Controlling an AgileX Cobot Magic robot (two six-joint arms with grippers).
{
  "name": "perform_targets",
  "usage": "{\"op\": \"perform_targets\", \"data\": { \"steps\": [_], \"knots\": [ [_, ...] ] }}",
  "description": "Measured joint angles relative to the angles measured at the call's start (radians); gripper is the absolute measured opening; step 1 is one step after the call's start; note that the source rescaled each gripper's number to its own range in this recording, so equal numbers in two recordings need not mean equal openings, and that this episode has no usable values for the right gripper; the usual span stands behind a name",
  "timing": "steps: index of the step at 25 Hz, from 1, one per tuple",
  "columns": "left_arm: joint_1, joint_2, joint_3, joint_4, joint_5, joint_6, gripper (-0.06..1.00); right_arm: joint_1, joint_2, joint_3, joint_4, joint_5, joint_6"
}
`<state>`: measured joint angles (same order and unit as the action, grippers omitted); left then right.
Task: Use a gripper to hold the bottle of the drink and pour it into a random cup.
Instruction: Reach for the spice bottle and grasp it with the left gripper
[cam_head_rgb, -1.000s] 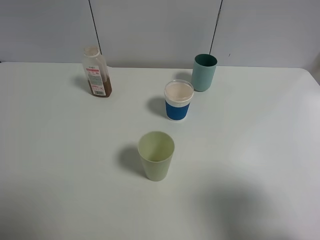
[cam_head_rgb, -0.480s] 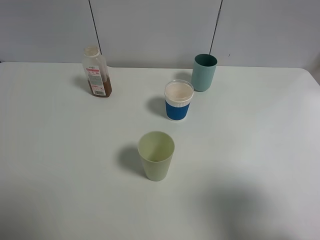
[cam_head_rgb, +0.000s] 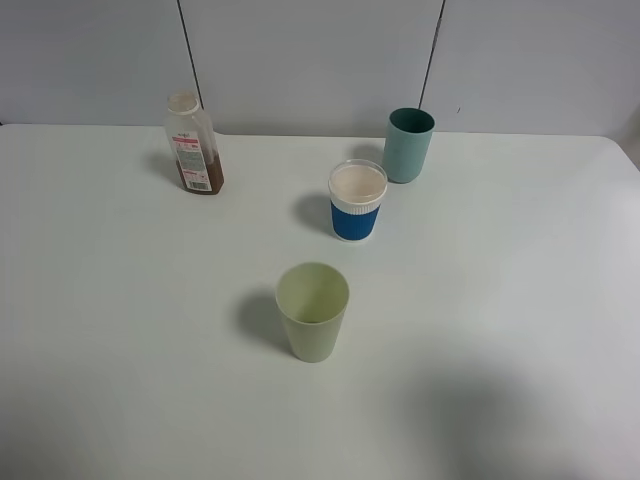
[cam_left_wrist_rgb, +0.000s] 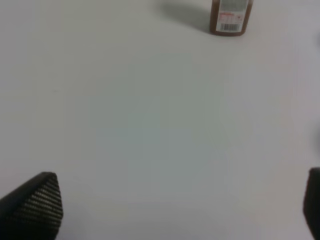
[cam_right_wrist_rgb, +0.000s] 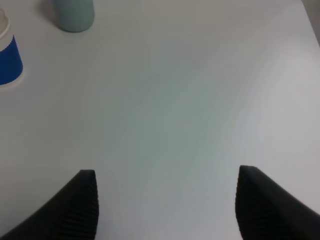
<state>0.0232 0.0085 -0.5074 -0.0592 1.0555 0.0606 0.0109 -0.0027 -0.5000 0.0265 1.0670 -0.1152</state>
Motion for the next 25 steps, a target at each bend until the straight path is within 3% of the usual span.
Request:
{"op": "perform_targets", "data": {
  "steps": [25],
  "knots": [
    [0.000,0.000,0.000,0.004,0.000,-0.004,0.97,0.000,0.000,0.000,0.000,0.000,0.000]
  ]
}}
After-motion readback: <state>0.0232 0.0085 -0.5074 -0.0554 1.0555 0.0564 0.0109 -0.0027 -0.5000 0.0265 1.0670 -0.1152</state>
